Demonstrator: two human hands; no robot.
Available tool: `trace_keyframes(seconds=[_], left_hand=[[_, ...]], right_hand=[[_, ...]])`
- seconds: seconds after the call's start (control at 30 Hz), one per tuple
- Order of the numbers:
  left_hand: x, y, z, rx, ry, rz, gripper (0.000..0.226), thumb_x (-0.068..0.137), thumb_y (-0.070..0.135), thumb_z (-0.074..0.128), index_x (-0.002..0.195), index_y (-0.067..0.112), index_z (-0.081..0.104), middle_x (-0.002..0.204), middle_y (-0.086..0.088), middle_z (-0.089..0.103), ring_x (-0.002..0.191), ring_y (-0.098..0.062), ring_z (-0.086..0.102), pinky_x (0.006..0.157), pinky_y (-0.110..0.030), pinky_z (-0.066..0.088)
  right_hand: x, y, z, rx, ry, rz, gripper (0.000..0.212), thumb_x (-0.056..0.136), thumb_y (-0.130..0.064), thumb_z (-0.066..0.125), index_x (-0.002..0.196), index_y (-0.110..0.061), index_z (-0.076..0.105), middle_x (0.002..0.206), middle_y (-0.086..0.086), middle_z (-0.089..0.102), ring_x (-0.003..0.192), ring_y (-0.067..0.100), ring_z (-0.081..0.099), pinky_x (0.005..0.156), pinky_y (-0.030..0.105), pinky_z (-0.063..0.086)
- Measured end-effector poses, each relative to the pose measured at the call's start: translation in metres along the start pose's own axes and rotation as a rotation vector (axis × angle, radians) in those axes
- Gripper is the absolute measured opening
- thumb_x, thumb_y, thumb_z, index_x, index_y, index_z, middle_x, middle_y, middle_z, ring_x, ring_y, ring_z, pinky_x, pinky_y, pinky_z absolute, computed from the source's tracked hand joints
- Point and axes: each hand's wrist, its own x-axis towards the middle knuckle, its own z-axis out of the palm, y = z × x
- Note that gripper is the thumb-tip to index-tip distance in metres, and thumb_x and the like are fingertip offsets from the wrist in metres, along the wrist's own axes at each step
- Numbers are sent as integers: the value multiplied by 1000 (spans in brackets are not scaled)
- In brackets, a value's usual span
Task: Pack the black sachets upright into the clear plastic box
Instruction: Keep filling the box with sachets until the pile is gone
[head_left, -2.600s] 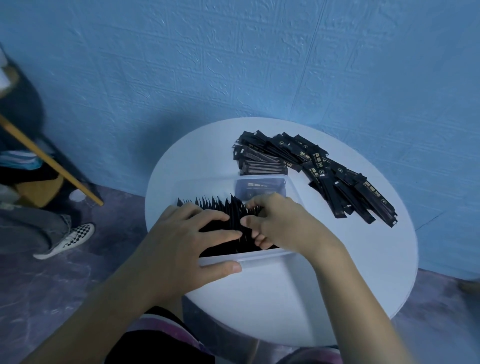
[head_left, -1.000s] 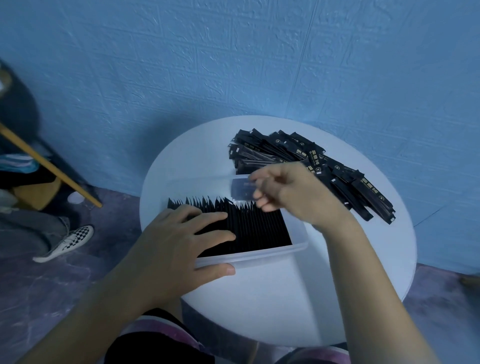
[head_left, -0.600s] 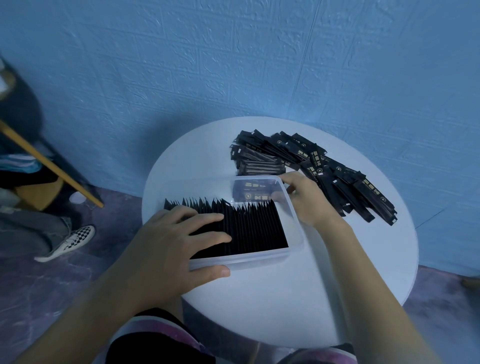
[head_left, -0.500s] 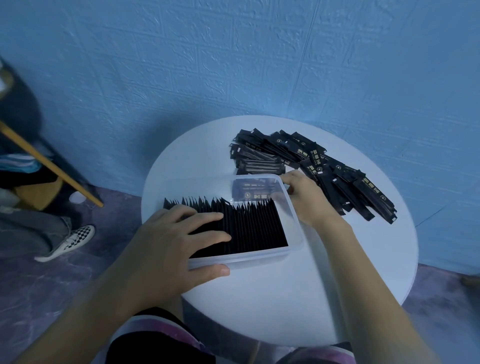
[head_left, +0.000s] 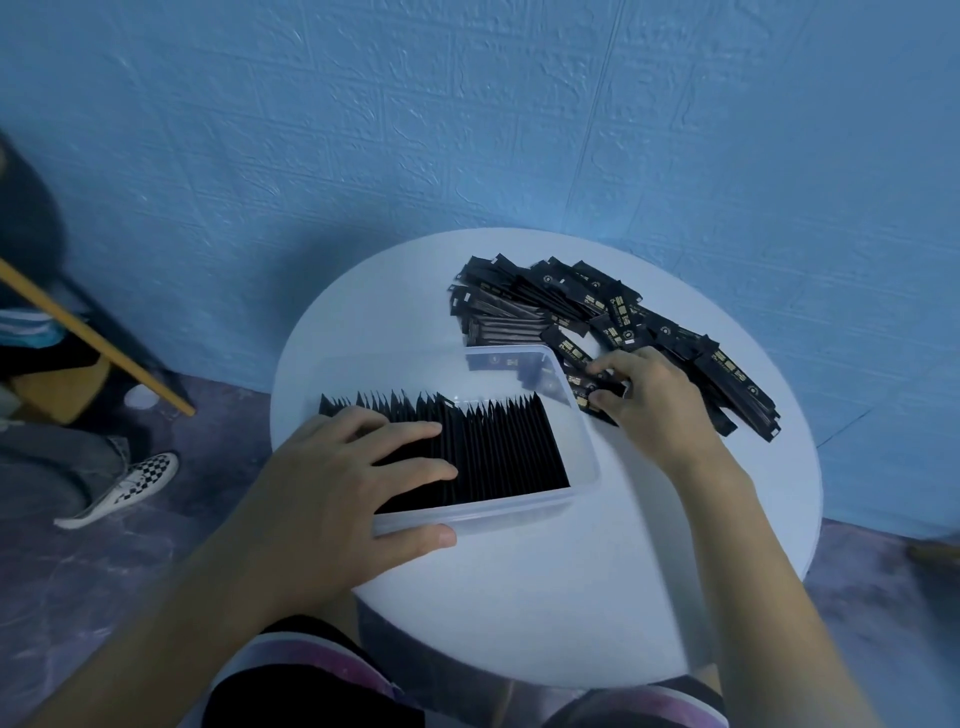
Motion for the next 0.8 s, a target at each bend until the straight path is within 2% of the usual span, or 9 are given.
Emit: trace_keyframes(seconds=[0.2, 0.3, 0.4, 0.53, 0.7, 0.8], left_hand=[[3, 1, 0, -1, -21, -18, 49, 85, 74, 46, 118, 44, 67, 138, 18, 58, 111, -15, 57, 82, -36, 47], [3, 1, 0, 0, -18, -17, 50, 86, 74, 45, 117, 43, 68, 137, 16, 60, 110, -17, 58, 81, -36, 47], [4, 2, 1, 8, -13, -12, 50, 86, 74, 44, 117, 42, 69, 136, 16, 61, 109, -17, 58, 81, -37, 47], [6, 3, 3, 1, -3, -14, 50, 86, 74, 45, 116, 42, 69, 134, 16, 61, 107, -17, 58, 81, -36, 47], [9, 3, 2, 17, -9, -11, 50, 87, 74, 43, 115, 43, 68, 134, 17, 61, 107, -16, 58, 81, -35, 47], [10, 3, 3, 14, -6, -15, 50, 86, 74, 43, 115, 42, 69, 133, 16, 62, 107, -16, 59, 81, -36, 49]], right_hand=[[2, -3, 3, -1, -38, -6, 19, 88, -20, 73, 106, -27, 70, 91, -9, 51, 82, 14, 51, 71, 26, 33], [4, -4, 1, -25, -83, 9, 16, 87, -22, 72, 102, -26, 68, 93, -5, 58, 83, 16, 52, 64, 26, 34], [2, -6, -3, -5, -96, 20, 9, 87, -21, 71, 89, -27, 64, 86, -7, 63, 78, 13, 55, 59, 17, 34], [-5, -9, -7, 25, -102, 46, 10, 89, -23, 68, 81, -27, 63, 76, -10, 66, 73, 11, 60, 59, 27, 38], [-11, -10, -15, 22, -149, 42, 5, 90, -24, 65, 91, -29, 64, 83, -10, 68, 70, 11, 57, 60, 26, 37], [-14, -9, -12, 1, -186, 42, 12, 90, -27, 64, 100, -33, 65, 83, -9, 68, 69, 12, 56, 60, 27, 38]])
